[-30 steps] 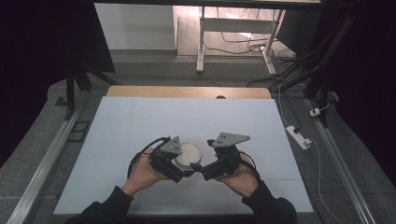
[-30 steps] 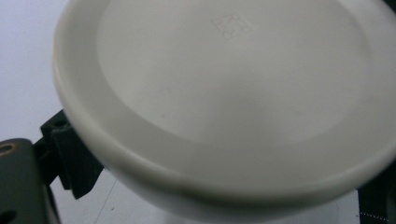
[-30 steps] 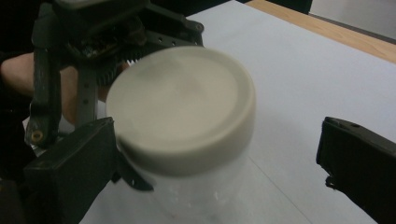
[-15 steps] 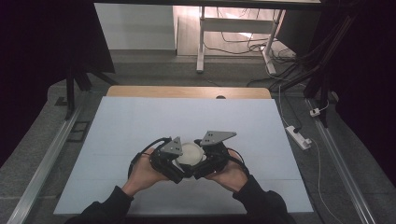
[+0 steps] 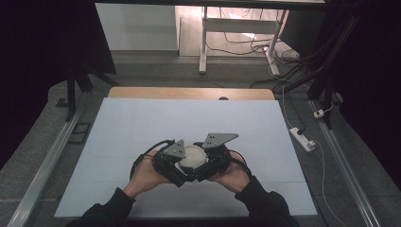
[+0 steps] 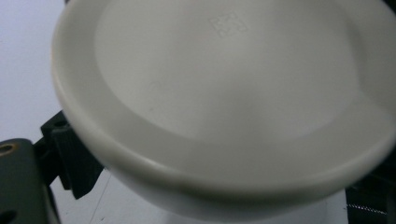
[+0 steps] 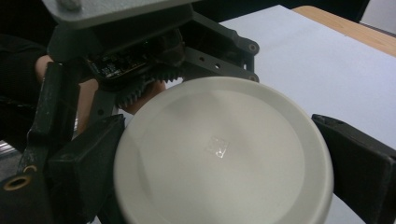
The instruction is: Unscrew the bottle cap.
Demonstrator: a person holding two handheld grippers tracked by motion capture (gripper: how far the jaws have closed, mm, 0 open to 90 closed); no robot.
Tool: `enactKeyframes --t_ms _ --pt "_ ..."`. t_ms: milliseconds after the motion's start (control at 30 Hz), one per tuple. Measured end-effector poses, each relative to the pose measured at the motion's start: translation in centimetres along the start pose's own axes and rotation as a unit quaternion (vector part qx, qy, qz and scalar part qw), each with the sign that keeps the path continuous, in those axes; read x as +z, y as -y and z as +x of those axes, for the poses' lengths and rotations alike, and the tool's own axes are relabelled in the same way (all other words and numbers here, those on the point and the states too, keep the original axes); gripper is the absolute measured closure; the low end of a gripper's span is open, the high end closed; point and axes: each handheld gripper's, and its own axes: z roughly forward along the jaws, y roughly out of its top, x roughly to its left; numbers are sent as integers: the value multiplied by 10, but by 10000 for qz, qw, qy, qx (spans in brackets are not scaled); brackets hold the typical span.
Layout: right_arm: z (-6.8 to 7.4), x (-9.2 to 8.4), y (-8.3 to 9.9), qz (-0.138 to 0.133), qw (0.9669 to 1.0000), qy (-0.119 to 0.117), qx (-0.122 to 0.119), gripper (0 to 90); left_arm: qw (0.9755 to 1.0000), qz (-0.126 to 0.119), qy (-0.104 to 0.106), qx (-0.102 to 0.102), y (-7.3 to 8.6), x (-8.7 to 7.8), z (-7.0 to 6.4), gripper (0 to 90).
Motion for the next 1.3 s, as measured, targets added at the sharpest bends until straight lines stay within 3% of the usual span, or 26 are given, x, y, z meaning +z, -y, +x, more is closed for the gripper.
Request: enactKeyframes --t_ms 333,533,600,667,767,933,1033,1300 --pt "-7 -1 0 -64 9980 -563 -294 71 9993 -74 308 182 1 -1 2 75" --pt "-11 -1 1 -26 9919 -1118 -604 71 9976 -35 524 449 2 0 1 75" --pt "-12 -1 2 2 9909 -1183 -647 68 9978 -33 494 432 2 1 -1 75" --pt "-12 -1 3 3 9917 -1145 -590 62 9983 -35 431 402 2 1 -1 75" --pt "-8 -3 1 39 9949 -880 -483 0 9992 -85 284 279 1 -1 -1 75" --pt "-2 -9 -3 -24 9996 -265 -123 0 9999 -90 -49 47 0 -4 1 75" --pt "0 -9 -3 -53 9998 177 -83 0 9998 -69 -182 -35 -1 -5 1 75" --pt "1 -4 1 -127 9996 250 -33 35 9995 -51 -287 -101 -3 -4 0 75"
